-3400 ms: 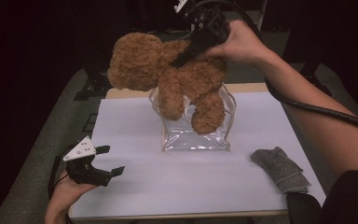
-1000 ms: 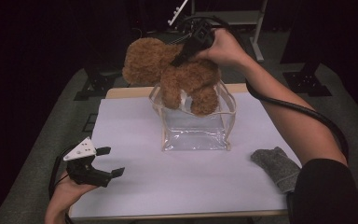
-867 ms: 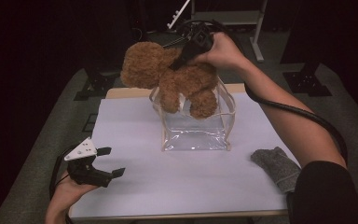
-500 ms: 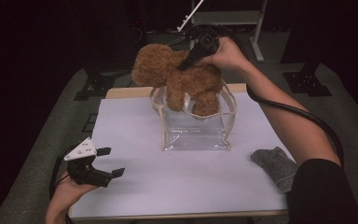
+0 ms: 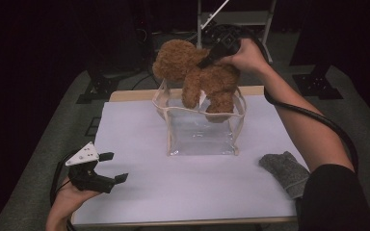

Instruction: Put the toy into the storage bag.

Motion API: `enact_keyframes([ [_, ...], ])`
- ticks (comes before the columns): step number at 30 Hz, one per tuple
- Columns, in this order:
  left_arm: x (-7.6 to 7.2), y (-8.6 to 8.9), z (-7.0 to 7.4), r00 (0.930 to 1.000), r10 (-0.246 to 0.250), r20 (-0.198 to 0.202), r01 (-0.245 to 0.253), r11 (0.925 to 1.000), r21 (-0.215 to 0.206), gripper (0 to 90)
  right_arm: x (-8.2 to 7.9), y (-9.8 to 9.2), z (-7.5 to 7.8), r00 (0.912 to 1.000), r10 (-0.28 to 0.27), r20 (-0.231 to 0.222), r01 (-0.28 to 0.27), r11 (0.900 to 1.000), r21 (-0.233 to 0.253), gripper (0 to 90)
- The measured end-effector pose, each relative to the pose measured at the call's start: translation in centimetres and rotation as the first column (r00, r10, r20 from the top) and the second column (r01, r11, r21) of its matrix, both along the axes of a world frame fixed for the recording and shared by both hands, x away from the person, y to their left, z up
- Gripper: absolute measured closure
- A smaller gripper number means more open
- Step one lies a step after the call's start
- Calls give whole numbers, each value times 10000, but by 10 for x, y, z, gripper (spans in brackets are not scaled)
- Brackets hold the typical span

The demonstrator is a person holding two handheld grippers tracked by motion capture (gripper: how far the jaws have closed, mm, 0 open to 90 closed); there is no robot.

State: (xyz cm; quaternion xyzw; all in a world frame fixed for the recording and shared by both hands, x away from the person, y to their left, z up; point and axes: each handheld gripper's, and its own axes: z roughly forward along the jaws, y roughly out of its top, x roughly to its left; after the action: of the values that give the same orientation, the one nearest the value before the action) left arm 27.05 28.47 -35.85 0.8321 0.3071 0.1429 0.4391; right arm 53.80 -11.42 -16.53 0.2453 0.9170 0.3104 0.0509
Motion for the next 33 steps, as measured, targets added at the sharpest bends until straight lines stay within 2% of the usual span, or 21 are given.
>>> enact_keyframes([
  [6,1,-2,-1,10000,-41,-57,41,10000,18,71,-3,-6,-7,9997,-174,175,179,9994,-289,640],
  [14,1,-3,-2,10000,-82,-57,82,10000,24,72,-17,-3,-26,9998,143,133,-134,9980,-611,639],
  [21,1,-3,-2,9999,-106,-107,107,9999,72,71,-34,0,-36,9983,578,67,-573,9968,-555,640],
  [33,2,-5,-4,9997,-118,-193,120,9999,106,72,-43,-4,-58,9957,776,-502,-796,9961,-385,640],
])
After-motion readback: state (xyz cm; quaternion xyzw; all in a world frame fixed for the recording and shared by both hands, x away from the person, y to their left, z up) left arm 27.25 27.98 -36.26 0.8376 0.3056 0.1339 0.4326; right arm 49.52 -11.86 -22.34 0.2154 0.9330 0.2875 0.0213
